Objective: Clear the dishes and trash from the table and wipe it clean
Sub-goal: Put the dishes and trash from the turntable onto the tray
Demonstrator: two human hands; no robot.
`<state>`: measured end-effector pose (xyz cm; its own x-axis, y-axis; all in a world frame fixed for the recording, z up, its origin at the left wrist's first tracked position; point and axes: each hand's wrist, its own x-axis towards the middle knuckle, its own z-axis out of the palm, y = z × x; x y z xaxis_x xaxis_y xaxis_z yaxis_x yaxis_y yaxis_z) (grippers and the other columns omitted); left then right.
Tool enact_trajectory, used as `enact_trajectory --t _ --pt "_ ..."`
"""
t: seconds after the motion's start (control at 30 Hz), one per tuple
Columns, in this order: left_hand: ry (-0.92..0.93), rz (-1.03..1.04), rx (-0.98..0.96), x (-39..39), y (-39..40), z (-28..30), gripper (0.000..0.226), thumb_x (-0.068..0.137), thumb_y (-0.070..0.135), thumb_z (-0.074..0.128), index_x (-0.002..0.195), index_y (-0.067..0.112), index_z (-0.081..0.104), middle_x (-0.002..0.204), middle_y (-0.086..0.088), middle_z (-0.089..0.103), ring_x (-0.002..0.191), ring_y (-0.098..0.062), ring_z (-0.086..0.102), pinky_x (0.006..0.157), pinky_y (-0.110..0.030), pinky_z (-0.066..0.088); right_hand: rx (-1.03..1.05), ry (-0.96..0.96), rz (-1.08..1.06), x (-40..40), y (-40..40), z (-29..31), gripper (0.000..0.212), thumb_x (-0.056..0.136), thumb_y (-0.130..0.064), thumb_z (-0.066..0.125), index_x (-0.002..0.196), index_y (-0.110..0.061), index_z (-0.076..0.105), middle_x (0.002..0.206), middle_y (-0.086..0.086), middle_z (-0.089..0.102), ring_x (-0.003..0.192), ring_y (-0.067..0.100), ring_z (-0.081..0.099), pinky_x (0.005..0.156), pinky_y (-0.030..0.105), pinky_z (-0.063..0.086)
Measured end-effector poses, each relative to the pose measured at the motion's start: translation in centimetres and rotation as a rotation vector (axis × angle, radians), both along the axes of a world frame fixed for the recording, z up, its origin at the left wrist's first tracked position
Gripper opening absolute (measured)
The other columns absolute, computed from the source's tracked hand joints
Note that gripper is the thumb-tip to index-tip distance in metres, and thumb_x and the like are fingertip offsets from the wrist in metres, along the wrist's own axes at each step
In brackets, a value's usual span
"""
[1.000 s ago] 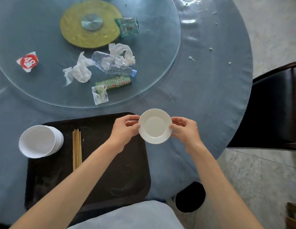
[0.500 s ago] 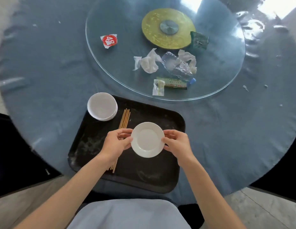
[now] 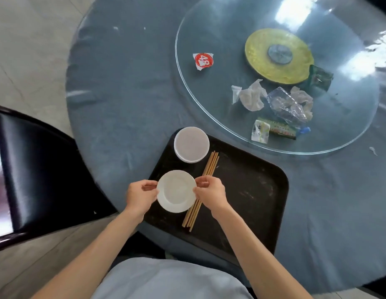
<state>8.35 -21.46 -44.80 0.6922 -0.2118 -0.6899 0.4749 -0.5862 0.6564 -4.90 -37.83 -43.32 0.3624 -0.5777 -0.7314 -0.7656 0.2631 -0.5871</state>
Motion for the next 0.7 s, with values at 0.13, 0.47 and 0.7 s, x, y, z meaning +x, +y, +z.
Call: enact_trajectory --t 0.13,0.47,0.7 --pt "-0.028 -0.048 0.093 1.1 0.9 -1.2 0.024 0.081 -0.002 0.077 0.085 0.022 0.075 0.086 -0.003 0.076 0.087 -0.02 0.074 0.086 -0.042 0.063 -0.023 0.055 0.023 1.4 1.2 -1.3 0.03 0.092 -0.006 0.072 0.119 -0.02 0.07 0.101 -0.003 0.072 0.093 0.013 0.071 0.086 0.038 0.064" --pt "-0.052 -0.274 0.193 3.1 1.5 -1.8 0.017 0.073 0.01 0.08 0.084 0.023 0.081 0.074 0.002 0.078 0.079 -0.018 0.076 0.085 -0.04 0.063 -0.124 0.118 0.081 2.6 2.4 -1.3 0.035 0.097 -0.019 0.064 0.132 -0.016 0.069 0.121 0.001 0.072 0.104 0.02 0.072 0.095 0.043 0.061" --pt "0.037 -0.65 0.263 6.6 -0.8 1.9 0.01 0.092 0.036 0.067 0.093 0.031 0.076 0.088 0.006 0.077 0.078 -0.012 0.075 0.076 -0.035 0.064 -0.13 0.095 0.166 2.3 1.0 0.7 0.035 0.102 -0.027 0.058 0.134 -0.019 0.068 0.125 0.001 0.072 0.098 0.011 0.069 0.092 0.032 0.06"
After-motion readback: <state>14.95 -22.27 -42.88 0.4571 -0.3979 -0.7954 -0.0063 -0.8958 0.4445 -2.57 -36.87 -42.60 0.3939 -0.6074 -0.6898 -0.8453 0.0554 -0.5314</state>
